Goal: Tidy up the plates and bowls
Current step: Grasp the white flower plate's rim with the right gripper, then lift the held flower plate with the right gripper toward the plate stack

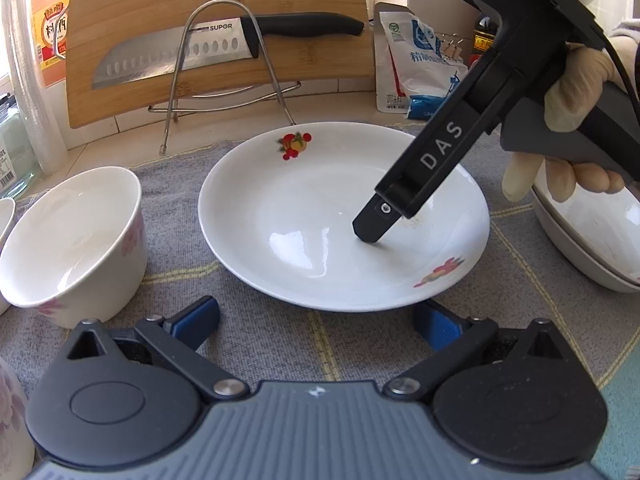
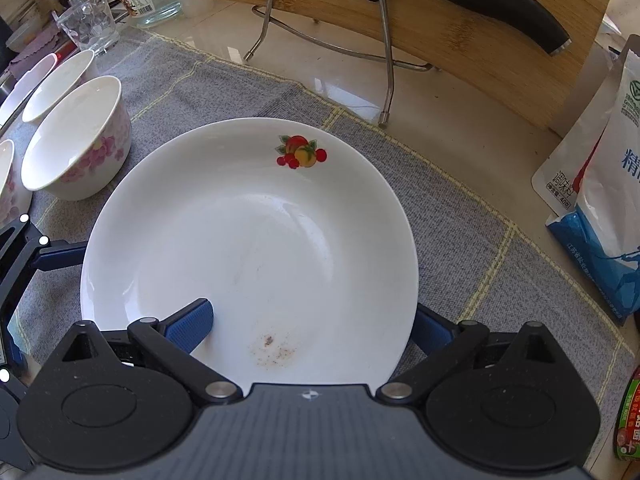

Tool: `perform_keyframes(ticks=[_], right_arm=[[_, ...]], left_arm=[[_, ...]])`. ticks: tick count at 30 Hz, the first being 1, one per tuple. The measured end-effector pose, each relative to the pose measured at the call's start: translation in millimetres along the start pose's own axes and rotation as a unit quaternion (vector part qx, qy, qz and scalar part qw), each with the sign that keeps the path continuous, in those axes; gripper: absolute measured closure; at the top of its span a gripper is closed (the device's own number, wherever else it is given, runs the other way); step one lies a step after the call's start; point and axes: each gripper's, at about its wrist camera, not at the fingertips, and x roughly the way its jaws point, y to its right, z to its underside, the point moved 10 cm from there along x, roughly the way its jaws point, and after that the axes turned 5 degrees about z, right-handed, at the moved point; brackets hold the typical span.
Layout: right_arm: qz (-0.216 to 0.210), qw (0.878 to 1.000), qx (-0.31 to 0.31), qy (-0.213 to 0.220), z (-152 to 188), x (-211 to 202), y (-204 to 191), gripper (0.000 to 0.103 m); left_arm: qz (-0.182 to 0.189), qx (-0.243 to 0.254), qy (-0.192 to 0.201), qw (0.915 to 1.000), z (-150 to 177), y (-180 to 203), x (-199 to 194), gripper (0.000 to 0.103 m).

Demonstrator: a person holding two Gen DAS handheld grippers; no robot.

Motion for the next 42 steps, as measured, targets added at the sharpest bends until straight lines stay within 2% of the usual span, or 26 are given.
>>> perform_keyframes(ticks=[9, 17, 26, 36, 42], right_arm=[[-0.015, 1.0, -0.014, 0.018, -9, 3, 7, 0.0], [-0.105, 0.994, -0.004, 0.03, -23, -3, 6, 0.0], [-0.174, 0.984, 0.013, 0.03, -30, -7, 12, 0.0], [-0.208, 0.977, 0.031, 0.015, -37, -6, 16, 0.0], [-0.212, 0.977, 0.026, 0.002, -37, -6, 15, 0.0]], left_arm=[[0.007, 0.007, 0.005, 0.9999, -3, -1, 2, 0.0], [0.012, 0.032, 0.015, 0.9993, -5, 1, 1, 0.001], [0.03, 0.063, 0.023, 0.9973, -10, 7, 1, 0.001], [0.037, 0.071, 0.021, 0.9965, -11, 9, 4, 0.001], [0.039, 0.071, 0.016, 0.9966, -11, 9, 4, 0.001]])
